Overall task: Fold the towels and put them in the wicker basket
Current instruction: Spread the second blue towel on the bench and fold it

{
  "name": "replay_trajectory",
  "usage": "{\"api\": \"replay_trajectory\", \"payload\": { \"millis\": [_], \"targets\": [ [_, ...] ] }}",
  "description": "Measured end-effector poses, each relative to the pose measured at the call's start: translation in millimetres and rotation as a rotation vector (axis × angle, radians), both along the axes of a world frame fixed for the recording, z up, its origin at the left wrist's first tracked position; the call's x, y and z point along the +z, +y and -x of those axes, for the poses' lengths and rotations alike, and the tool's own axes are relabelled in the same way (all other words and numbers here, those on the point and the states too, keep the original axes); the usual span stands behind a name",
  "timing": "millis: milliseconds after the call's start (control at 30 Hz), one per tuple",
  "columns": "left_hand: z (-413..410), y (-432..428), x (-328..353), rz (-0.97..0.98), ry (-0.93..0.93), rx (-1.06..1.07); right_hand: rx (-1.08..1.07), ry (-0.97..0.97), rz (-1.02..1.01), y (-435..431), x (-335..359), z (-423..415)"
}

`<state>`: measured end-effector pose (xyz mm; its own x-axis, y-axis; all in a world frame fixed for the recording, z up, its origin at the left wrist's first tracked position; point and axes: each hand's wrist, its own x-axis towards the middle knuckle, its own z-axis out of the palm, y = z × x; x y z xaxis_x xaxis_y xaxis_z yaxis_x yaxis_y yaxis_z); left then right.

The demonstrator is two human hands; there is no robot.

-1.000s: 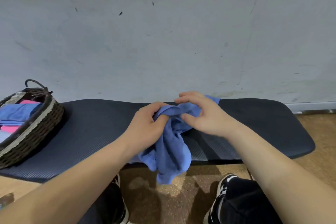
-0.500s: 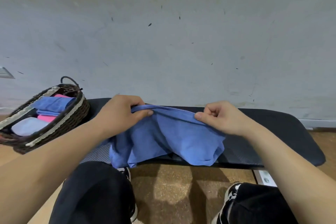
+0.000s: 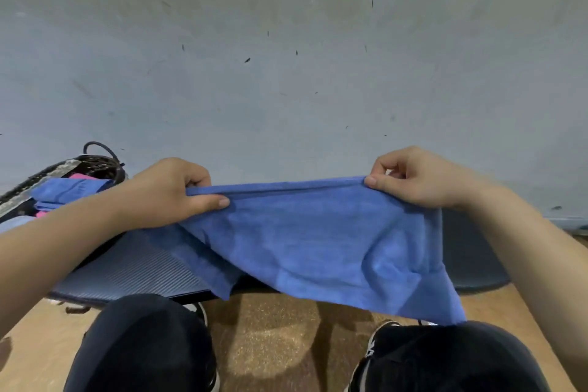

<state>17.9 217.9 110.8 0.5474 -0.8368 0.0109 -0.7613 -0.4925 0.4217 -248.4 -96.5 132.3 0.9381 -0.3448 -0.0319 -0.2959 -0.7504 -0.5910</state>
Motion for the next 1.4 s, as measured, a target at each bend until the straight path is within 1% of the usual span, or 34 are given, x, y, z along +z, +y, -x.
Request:
{"api": "replay_trajectory", "payload": {
  "millis": [100, 200, 267, 367, 467, 633, 700, 733, 833, 867, 933, 1000, 1033, 1100, 1167, 1200, 1267, 1333, 1400],
  "targets": [
    [-14.3, -5.0, -7.2, 0.030, 0.025, 0.084, -0.061, 0.061, 0.104, -10.6, 0.8, -22.8],
    [-29.8, -7.8, -37.1, 0.101, 0.072, 0.186, -0.192, 0.056, 0.243, -20.9, -36.7, -59.7],
    [-46.4, -11.1, -60.5, 0.115, 0.093, 0.261, -0.246, 0.071, 0.234, -28.7, -73.0, -83.7],
    [-80.0, -22.2, -96.2, 0.112, 0.111, 0.308, -0.280, 0.115, 0.184, -38.8, -125.3, -117.6],
    [-115.8, -40.4, -133.1, 0.063, 0.100, 0.332, -0.304, 0.175, 0.228, -48.4, -169.2, -151.8],
    [-161.9, -65.5, -188.1, -0.034, 0.149, 0.391, -0.263, 0.332, 0.334, -62.7, -216.7, -193.0],
    [-170.0, -69.3, -206.1, -0.050, 0.144, 0.412, -0.252, 0.367, 0.311, -63.9, -229.7, -200.7],
    [-171.2, -69.8, -212.0, -0.049, 0.130, 0.427, -0.259, 0.351, 0.304, -63.5, -235.0, -202.7],
    [-159.6, -64.4, -216.7, -0.039, 0.055, 0.463, -0.258, 0.311, 0.412, -54.2, -240.7, -201.5],
    [-149.7, -61.2, -214.0, -0.033, 0.019, 0.458, -0.236, 0.272, 0.426, -46.0, -239.2, -200.2],
    [-123.3, -53.2, -205.1, -0.006, -0.020, 0.412, -0.162, 0.149, 0.381, -20.6, -230.3, -196.9],
    [-92.2, -44.9, -199.0, -0.002, 0.049, 0.350, -0.051, 0.094, 0.327, 11.5, -221.0, -190.7],
    [-76.2, -41.6, -197.0, -0.019, 0.122, 0.324, 0.005, 0.110, 0.310, 28.0, -218.2, -187.0],
    [-46.9, -36.6, -199.2, -0.073, 0.287, 0.317, 0.082, 0.202, 0.233, 58.8, -218.5, -177.4],
    [-23.7, -33.3, -208.1, -0.197, 0.356, 0.354, 0.082, 0.305, 0.127, 79.9, -222.5, -168.0],
    [-14.6, -32.1, -214.5, -0.261, 0.364, 0.367, 0.059, 0.342, 0.088, 85.6, -226.1, -163.8],
    [-3.4, -27.8, -225.6, -0.288, 0.325, 0.378, 0.017, 0.371, 0.074, 90.8, -235.5, -155.6],
    [-6.2, -21.0, -233.6, -0.264, 0.242, 0.354, 0.016, 0.385, 0.135, 91.8, -246.9, -150.3],
    [-18.1, -9.0, -239.0, -0.288, 0.173, 0.304, 0.031, 0.393, 0.176, 95.4, -254.8, -151.7]
  ]
}}
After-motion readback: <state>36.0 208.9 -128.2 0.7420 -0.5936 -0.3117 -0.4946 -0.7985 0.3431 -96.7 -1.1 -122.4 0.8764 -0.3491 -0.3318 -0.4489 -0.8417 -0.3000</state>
